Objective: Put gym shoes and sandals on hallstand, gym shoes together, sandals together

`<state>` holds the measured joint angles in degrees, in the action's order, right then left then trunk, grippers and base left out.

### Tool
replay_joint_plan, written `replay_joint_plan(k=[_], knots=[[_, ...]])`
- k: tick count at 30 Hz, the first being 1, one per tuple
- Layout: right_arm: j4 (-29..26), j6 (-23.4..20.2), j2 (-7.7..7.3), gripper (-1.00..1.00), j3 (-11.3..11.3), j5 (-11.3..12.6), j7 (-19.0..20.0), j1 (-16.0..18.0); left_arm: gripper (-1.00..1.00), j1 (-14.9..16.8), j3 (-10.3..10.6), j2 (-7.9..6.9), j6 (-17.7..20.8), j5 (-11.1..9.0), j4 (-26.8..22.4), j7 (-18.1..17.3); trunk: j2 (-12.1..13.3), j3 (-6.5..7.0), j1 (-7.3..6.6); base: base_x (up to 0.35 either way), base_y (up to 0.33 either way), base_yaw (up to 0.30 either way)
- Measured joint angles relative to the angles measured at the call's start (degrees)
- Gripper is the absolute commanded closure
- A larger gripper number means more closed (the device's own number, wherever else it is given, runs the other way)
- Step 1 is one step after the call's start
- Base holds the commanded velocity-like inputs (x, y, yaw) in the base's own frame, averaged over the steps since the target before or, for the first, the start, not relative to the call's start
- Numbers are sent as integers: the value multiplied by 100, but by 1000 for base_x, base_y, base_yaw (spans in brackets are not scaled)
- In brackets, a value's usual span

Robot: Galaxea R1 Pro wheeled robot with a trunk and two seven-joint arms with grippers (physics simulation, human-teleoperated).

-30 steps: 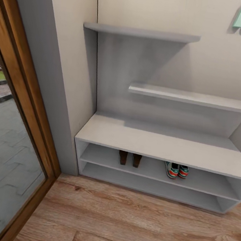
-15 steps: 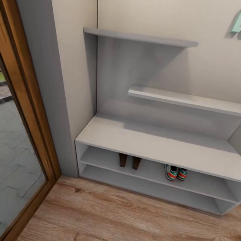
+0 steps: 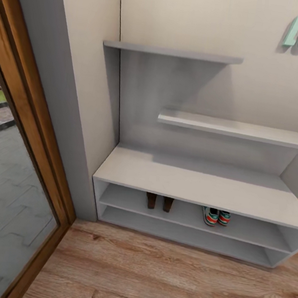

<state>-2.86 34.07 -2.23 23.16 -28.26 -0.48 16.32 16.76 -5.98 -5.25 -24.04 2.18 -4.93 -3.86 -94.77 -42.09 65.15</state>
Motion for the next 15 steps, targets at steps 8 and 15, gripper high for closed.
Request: replay_joint_plan(k=[8,15], knots=[[4,-1,4,-100,0,0,-2,0,-100,0,-3,-14,-10,4,23,22,321,144,-176,0,0,0],[0,1,4,-100,0,0,-1,0,-100,-2,-3,-30,-16,5,24,26,602,269,-330,0,0,0]])
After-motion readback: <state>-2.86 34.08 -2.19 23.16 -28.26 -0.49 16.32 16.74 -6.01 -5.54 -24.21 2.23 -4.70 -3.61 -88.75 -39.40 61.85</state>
